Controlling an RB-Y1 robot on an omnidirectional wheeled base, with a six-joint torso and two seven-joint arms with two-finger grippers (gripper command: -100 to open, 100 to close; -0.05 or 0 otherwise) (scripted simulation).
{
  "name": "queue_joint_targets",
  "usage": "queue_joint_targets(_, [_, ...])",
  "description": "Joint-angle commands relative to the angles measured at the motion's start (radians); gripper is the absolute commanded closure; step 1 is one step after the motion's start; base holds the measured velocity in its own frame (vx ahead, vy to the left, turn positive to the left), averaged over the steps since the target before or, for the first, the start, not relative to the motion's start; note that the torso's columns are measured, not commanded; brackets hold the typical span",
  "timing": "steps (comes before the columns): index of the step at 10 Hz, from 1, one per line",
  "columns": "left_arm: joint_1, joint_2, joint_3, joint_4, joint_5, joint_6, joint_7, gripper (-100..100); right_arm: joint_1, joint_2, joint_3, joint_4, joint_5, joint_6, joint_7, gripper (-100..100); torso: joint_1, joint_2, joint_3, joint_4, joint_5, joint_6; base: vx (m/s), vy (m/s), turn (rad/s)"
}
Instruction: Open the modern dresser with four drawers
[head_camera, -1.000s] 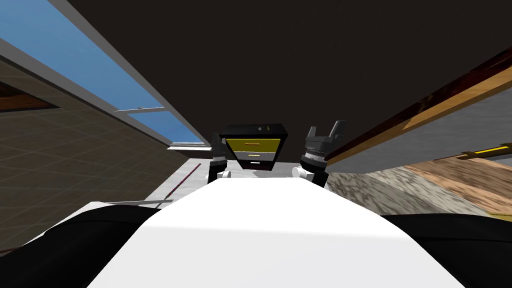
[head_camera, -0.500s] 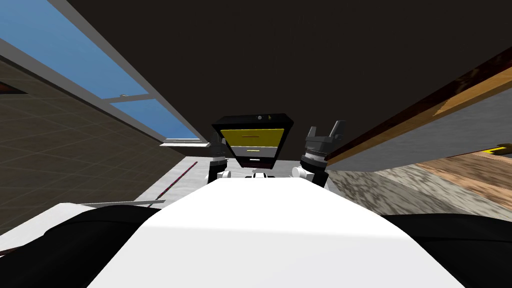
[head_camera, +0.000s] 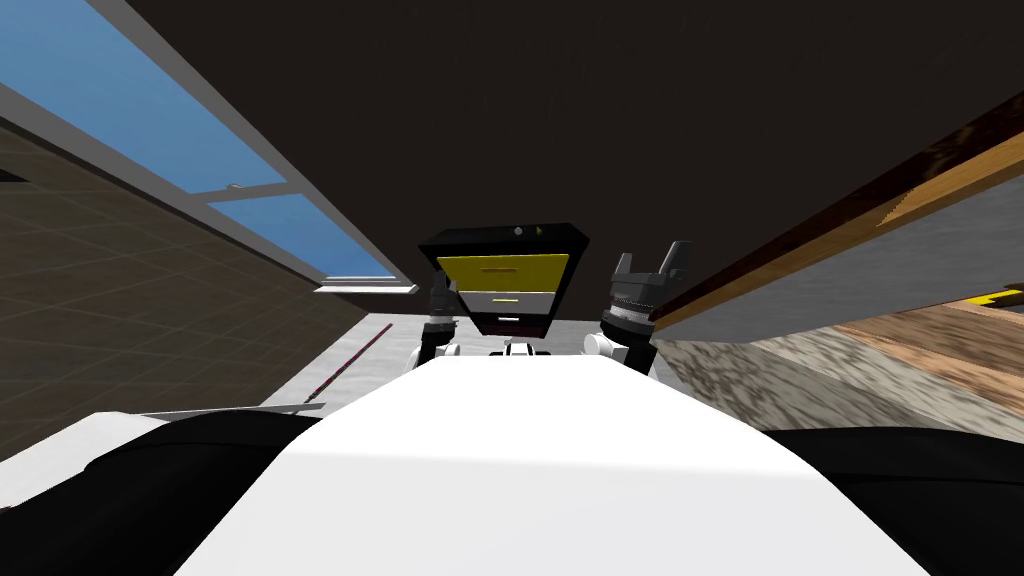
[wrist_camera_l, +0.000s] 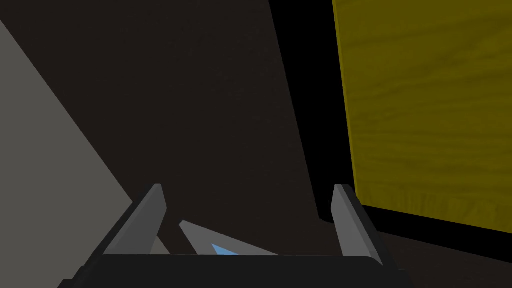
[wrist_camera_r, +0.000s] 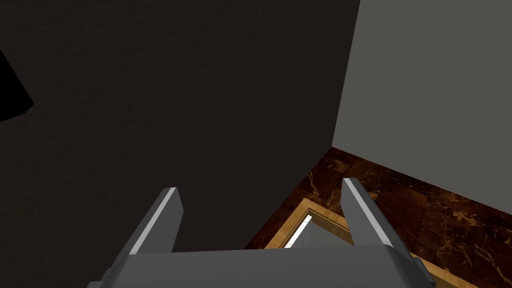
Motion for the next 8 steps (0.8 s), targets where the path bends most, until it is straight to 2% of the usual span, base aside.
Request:
queue_joint_targets(1, [-0.009, 0.034, -0.001, 0.067, 0.001, -0.038, -0.007, -100, 0.0, 0.0, 0.0, 0.0, 0.0, 0.0, 0.0, 0, 0.0, 0.0, 0.0, 0.0, 0.0, 0.0, 0.03, -0.009, -0.017])
queue_joint_targets(3, [-0.014, 0.041, -0.002, 0.106, 0.001, -0.053, -0.011, -100, 0.0, 0.0, 0.0, 0.0, 0.0, 0.0, 0.0, 0, 0.0, 0.0, 0.0, 0.0, 0.0, 0.0, 0.03, -0.007, -0.013])
queue_joint_targets(8, [-0.041, 0.058, -0.006, 0.27, 0.002, -0.132, -0.029, -100, 0.0, 0.0, 0.0, 0.0, 0.0, 0.0, 0.0, 0, 0.0, 0.0, 0.0, 0.0, 0.0, 0.0, 0.03, -0.008, -0.019])
